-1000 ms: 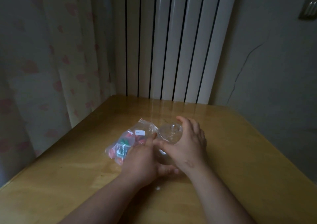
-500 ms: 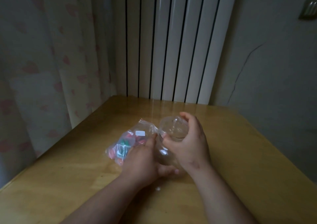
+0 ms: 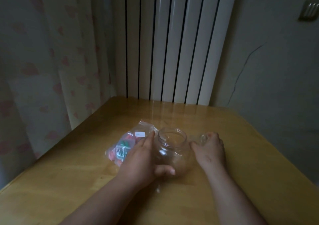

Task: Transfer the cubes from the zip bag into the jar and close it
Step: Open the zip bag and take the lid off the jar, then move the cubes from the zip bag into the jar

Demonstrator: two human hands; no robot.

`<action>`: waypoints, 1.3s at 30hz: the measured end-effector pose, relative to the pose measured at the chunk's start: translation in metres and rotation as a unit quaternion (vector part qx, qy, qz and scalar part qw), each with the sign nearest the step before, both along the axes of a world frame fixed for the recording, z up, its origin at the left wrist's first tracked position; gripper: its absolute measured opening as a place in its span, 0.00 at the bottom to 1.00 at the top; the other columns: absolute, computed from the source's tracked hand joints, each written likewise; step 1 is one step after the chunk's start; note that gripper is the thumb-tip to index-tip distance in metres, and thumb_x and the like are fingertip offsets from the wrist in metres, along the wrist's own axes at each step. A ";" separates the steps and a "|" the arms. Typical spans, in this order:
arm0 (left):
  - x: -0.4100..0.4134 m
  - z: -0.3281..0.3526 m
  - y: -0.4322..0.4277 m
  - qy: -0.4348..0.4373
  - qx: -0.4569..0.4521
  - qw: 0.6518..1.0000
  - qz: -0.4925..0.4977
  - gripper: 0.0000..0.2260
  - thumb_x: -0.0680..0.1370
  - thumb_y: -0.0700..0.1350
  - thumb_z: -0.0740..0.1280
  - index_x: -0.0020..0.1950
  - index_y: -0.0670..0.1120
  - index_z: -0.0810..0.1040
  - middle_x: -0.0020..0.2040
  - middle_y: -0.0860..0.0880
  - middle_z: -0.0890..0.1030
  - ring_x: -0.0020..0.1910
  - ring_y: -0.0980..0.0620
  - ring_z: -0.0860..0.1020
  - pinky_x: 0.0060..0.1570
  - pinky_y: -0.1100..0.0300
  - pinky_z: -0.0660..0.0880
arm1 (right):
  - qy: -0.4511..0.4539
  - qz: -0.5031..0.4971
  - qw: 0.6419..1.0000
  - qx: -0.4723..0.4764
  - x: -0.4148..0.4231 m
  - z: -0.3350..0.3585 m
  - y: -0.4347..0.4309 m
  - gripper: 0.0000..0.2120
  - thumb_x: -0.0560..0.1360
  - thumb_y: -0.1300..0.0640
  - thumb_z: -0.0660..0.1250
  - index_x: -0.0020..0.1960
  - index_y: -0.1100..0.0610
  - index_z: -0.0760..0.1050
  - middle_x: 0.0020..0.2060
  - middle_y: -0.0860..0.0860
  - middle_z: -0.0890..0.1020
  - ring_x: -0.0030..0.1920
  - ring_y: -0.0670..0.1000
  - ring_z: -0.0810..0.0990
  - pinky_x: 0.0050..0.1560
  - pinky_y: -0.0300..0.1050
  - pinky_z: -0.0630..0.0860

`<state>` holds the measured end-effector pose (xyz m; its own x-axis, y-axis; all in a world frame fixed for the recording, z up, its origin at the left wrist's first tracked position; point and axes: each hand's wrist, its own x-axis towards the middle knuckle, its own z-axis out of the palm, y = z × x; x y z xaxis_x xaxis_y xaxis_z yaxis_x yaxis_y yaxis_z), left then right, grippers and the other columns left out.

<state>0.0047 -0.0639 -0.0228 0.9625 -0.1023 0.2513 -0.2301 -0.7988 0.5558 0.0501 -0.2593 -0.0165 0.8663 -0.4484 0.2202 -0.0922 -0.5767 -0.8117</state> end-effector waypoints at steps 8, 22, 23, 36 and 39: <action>0.008 0.001 0.032 -0.128 -0.030 0.983 0.127 0.29 0.77 0.61 0.63 0.76 0.55 0.64 0.65 0.52 0.76 0.65 0.50 0.72 0.63 0.53 0.67 | 0.118 0.019 0.991 -0.060 0.002 -0.014 0.000 0.28 0.66 0.52 0.77 0.60 0.54 0.68 0.59 0.57 0.76 0.57 0.60 0.78 0.54 0.48 0.75; 0.029 -0.005 0.050 0.053 -0.136 0.969 0.200 0.34 0.76 0.54 0.68 0.79 0.48 0.61 0.69 0.44 0.76 0.66 0.43 0.75 0.62 0.53 0.71 | -0.118 0.053 0.991 0.023 -0.029 0.040 0.025 0.05 0.75 0.58 0.67 0.50 0.49 0.75 0.54 0.50 0.81 0.53 0.50 0.76 0.49 0.39 0.66; 0.029 -0.002 0.051 0.059 -0.148 0.967 0.201 0.30 0.76 0.52 0.69 0.76 0.47 0.66 0.67 0.43 0.78 0.64 0.43 0.77 0.61 0.53 0.73 | -0.139 0.065 0.988 0.015 -0.032 0.043 0.030 0.06 0.75 0.58 0.67 0.49 0.48 0.74 0.52 0.49 0.81 0.52 0.48 0.76 0.48 0.38 0.66; 0.019 0.011 0.055 -0.063 -0.398 0.896 0.189 0.12 0.73 0.33 0.65 0.33 0.45 0.68 0.28 0.49 0.71 0.26 0.56 0.70 0.25 0.63 0.67 | -0.141 0.218 0.957 -0.127 -0.022 0.070 0.087 0.09 0.80 0.59 0.62 0.57 0.51 0.78 0.55 0.47 0.80 0.51 0.45 0.76 0.46 0.30 0.67; 0.018 0.012 0.059 -0.074 -0.427 0.890 0.144 0.12 0.73 0.29 0.62 0.34 0.43 0.69 0.28 0.50 0.72 0.27 0.56 0.73 0.24 0.67 0.69 | -0.120 0.244 0.953 -0.133 -0.018 0.074 0.092 0.13 0.81 0.60 0.59 0.63 0.52 0.76 0.58 0.48 0.80 0.56 0.47 0.78 0.50 0.33 0.69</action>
<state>0.0225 -0.0052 -0.0110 0.8682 0.4314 0.2453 -0.2050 -0.1383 0.9689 0.0318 -0.1677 0.0580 0.8675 0.0942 0.4885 0.4097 -0.6923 -0.5940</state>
